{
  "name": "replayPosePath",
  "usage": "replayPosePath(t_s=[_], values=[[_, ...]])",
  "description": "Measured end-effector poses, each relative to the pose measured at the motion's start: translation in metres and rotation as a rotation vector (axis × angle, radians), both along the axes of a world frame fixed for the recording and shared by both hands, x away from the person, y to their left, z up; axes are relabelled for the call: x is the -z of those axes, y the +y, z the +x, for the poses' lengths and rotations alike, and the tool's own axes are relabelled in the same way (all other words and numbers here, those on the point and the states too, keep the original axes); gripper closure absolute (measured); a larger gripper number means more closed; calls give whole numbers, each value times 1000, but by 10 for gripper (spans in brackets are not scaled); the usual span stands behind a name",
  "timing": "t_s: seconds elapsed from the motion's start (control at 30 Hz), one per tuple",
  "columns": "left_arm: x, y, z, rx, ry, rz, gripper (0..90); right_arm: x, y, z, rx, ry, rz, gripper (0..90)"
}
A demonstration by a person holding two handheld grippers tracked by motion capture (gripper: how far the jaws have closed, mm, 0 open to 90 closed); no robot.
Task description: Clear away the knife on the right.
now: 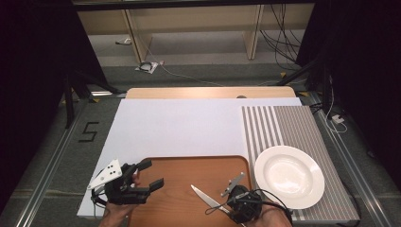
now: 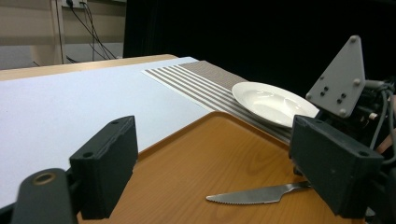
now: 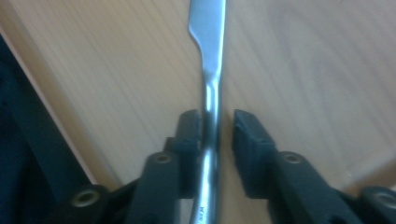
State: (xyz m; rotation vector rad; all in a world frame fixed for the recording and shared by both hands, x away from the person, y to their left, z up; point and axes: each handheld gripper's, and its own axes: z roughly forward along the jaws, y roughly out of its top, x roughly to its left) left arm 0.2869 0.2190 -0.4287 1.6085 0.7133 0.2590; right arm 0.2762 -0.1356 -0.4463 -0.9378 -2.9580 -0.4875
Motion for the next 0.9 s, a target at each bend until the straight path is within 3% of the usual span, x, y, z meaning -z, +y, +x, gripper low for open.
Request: replayPosePath(t_s=[0.17,0.23,0.3,0.33,0.5,0.63,0.77,0.83,0.9], values=[[0,0,0,-1,2,-1,156,-7,-2,-2,0,-55,67,590],[0,0,0,-2,1,-2,156,-8,-1,-6,-18,-102,101,633],[0,0,0,-2,2,-4,156,-8,-1,-7,-22,-107,109,722],[0,0,0,-2,2,-4,156,-7,0,-9,-38,-131,123,796],[0,0,0,-1,5,-3,156,-3,3,-13,-65,-163,145,863],[1,0,1,-1,6,-2,156,3,8,-16,-85,-158,141,900],[1,0,1,-1,8,-4,156,9,13,-18,-112,-151,102,900],[1,0,1,-2,10,-4,156,14,14,-18,-123,-171,54,900],[1,0,1,-2,10,-4,156,14,14,-18,-127,-174,46,900]])
